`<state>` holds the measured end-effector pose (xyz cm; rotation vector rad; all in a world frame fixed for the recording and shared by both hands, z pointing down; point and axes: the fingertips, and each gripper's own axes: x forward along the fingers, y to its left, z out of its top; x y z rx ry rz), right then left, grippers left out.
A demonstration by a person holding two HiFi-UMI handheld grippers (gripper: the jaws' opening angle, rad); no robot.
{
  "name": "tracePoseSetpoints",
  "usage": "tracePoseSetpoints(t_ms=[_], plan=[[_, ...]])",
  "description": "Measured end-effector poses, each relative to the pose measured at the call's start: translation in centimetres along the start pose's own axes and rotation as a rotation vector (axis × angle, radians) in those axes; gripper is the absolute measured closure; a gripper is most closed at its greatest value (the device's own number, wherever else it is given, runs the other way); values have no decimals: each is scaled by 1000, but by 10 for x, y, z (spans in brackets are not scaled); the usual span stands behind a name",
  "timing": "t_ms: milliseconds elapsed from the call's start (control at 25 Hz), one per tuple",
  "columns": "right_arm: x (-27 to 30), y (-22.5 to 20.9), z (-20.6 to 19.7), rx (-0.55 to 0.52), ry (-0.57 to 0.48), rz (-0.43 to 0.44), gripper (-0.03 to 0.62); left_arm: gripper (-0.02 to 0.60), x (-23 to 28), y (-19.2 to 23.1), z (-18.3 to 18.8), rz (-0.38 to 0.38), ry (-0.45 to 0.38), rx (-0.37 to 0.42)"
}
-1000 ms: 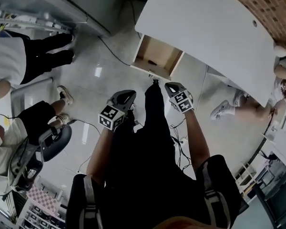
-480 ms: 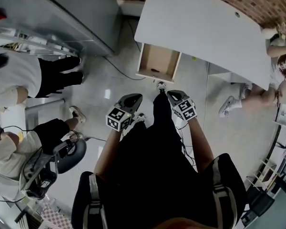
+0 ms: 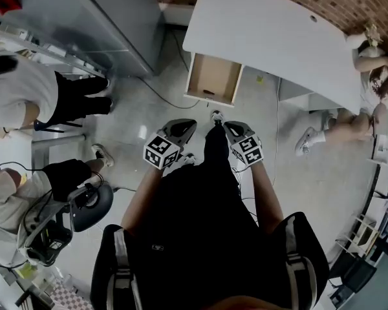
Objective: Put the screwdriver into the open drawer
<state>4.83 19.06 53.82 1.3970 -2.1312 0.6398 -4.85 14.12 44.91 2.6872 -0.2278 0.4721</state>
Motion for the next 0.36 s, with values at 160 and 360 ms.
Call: tracePoseSetpoints(t_ms=[160,360], plan=[[-7,8,1,7,-10,-19,539,561,-5,0,0,-7,1,7],[-7,-3,10,-7,-30,-28,539,561,8,6,10,-14,0,20]])
